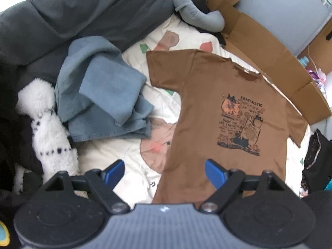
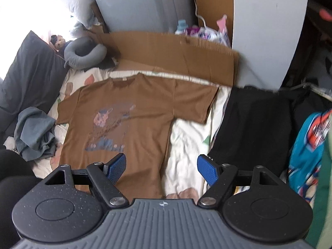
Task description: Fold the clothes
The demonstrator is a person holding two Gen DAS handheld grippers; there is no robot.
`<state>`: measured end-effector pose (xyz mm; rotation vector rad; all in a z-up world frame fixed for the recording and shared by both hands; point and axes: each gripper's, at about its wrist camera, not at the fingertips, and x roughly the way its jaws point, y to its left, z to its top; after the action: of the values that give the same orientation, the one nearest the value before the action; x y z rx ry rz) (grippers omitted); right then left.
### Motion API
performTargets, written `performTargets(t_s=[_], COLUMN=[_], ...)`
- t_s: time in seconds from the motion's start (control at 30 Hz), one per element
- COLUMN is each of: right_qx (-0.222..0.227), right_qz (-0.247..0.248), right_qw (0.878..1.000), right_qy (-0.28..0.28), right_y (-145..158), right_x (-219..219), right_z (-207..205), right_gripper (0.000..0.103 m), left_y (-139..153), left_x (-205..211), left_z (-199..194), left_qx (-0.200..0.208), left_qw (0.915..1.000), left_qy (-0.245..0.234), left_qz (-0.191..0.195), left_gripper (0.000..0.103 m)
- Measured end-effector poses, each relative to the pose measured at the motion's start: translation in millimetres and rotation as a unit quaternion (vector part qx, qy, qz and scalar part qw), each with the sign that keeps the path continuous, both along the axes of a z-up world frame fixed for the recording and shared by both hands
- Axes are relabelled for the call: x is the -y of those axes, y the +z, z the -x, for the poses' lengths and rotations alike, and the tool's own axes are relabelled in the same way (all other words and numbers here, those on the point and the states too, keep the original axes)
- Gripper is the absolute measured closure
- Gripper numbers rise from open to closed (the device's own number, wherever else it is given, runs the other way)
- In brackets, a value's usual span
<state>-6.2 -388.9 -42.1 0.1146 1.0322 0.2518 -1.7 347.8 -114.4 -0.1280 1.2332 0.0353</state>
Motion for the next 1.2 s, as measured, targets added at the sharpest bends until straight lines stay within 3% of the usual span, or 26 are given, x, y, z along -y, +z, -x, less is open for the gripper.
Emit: performTargets(t_s=[0.1, 0.33, 0.53, 0.6, 1.0, 1.2], right_qx=[-0.022, -0.066, -0.121, -0.137, -0.171, -0.187], right_qz=[-0.008, -0.023, -0.038, -0.044, -0.094, -0.098], right_qw=[1.000, 0.997, 0.992, 0.989, 0.979, 0.976], right_qy=[-0.006, -0.015, -0.016, -0.022, -0.056, -0.043], right_y=[-30.4, -112.2, -176.2, -192.9, -254.3, -278.4], right_x=[-3.3, -9.7, -9.4, -7.9, -2.1, -9.8], right_z=[0.6, 12.3, 25.0, 29.4, 39.5, 38.4], right_gripper=[0.030, 0.031, 0.048, 0.048, 0.048, 0.048], left_y=[-17.5, -71.5, -110.1, -121.5, -174.5, -198.1], left_x=[4.9, 17.3, 30.9, 35.5, 44.1, 37.4], left_z=[5.2, 12.0, 15.8, 17.1, 23.1, 19.0], left_qx=[-0.007, -0.037, -0.061, -0.068, -0.094, -0.114], left_qw=[0.9998, 0.9983, 0.9964, 0.9957, 0.9934, 0.9923], left_qy=[-0.015, -0.045, -0.058, -0.062, -0.062, -0.043], left_qz=[-0.008, -0.008, -0.011, -0.013, 0.018, 0.023], left_gripper=[0.017, 0.018, 0.019, 0.019, 0.019, 0.019])
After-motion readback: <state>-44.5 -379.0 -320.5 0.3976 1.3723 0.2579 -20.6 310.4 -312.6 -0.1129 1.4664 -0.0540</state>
